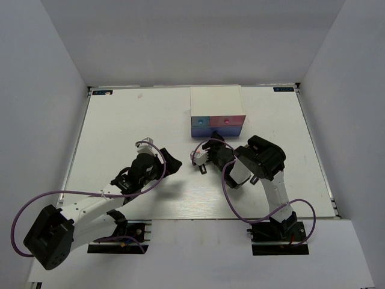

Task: Sort the stationery into containers
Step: Open the drawer

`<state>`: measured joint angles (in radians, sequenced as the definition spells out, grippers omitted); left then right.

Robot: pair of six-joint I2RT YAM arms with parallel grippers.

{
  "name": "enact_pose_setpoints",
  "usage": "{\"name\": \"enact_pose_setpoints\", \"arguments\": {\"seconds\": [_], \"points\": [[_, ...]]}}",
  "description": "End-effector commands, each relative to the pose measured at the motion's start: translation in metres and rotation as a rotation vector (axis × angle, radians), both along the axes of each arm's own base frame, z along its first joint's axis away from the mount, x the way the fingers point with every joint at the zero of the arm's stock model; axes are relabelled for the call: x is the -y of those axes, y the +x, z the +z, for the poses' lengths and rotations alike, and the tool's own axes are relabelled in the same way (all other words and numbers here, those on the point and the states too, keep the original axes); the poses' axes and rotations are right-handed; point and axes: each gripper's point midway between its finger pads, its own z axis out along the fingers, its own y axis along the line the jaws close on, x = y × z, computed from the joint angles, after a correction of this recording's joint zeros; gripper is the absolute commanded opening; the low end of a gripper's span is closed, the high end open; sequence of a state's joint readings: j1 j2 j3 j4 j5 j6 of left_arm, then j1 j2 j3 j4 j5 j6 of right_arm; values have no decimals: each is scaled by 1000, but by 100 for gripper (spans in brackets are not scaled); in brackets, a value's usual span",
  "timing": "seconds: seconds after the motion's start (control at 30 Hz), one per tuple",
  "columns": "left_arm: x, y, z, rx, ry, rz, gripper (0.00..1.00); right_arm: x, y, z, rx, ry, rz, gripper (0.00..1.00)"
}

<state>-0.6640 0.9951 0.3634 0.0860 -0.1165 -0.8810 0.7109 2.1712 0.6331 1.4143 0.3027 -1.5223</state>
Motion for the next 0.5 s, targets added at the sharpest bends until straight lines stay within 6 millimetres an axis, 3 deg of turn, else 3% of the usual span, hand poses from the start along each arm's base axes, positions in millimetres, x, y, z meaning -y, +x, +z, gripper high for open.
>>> {"name": "enact_pose_setpoints", "arguments": {"seconds": [0.0,0.17,0.47], "points": [[-1,6,7,29,-11,15,100,14,3,80,279,301,-53,53],[-1,6,4,22,-6,15,100,21,12,80,267,315,-110,53],[-1,6,4,22,-6,15,100,20,12,76,246,310,-96,52]]}}
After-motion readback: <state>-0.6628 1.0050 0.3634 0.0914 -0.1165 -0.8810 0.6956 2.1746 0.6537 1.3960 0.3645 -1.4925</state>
